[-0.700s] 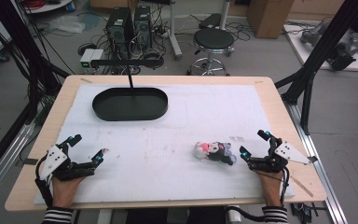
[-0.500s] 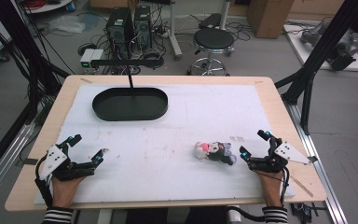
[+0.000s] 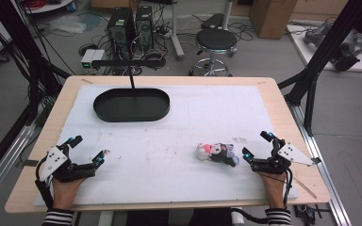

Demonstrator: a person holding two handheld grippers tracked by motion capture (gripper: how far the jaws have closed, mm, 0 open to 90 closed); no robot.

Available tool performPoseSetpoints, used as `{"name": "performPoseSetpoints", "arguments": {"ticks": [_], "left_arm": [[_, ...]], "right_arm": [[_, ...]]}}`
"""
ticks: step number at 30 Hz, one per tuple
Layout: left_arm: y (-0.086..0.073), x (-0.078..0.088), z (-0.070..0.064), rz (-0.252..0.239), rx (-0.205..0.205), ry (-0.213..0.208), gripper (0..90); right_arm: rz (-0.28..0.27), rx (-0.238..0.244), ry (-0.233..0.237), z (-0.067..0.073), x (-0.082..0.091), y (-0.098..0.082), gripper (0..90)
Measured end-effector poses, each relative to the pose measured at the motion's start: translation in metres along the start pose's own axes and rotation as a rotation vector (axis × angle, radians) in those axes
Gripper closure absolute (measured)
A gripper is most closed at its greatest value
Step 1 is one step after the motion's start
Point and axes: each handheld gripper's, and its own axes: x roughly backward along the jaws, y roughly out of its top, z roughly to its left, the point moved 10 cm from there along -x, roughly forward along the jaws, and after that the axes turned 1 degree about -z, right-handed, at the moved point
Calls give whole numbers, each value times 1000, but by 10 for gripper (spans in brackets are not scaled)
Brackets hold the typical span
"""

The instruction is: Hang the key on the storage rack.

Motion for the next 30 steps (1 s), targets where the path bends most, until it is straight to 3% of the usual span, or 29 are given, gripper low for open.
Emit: {"name": "performPoseSetpoints", "arguments": {"ticks": [10, 15, 26, 30], "left_arm": [[0, 0, 0, -3, 5, 0, 17], [0, 0, 1, -2, 8, -2, 17], [0, 0, 1, 2, 8, -7, 17], [0, 0, 0, 3, 8, -7, 17]], "right_arm": [[6, 0, 0, 0, -1, 0, 3], [34, 2, 30, 3, -2, 7, 3], [178, 64, 198, 16, -19, 37, 3], [227, 47, 252, 19, -27, 44, 3]]}}
